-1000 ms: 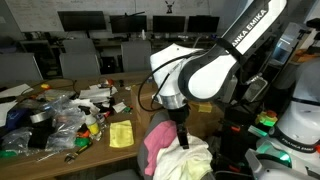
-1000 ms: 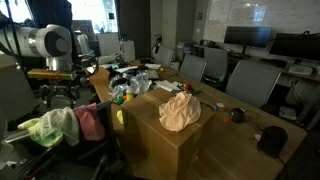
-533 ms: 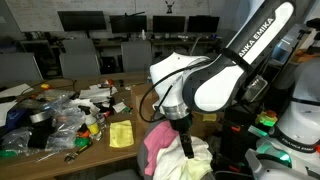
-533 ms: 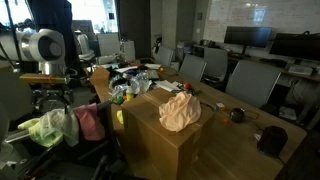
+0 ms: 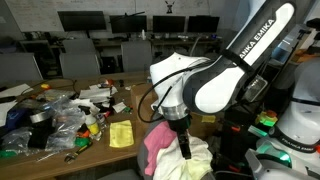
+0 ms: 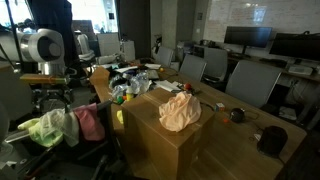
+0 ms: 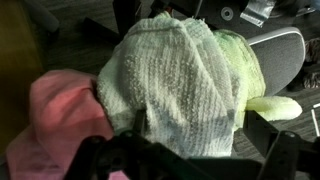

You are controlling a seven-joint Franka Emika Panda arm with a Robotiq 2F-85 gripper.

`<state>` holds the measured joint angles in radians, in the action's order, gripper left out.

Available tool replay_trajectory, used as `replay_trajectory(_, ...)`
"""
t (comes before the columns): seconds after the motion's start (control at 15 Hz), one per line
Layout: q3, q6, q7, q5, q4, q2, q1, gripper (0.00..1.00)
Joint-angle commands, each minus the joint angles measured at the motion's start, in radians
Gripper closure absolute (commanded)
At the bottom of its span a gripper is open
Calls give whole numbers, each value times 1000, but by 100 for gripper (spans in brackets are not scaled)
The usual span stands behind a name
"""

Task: Put the peach shirt, the white towel, the pink shirt and the green towel on the top of the box respectively

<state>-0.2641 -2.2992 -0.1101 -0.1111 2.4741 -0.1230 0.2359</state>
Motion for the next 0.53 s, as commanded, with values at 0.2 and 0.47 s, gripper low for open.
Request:
replay_trajectory(0.2,11,-36,5,26,8,-4,-1,0)
replay_trajectory(0.47,16,-31,-2,28,5,-3,-5,31)
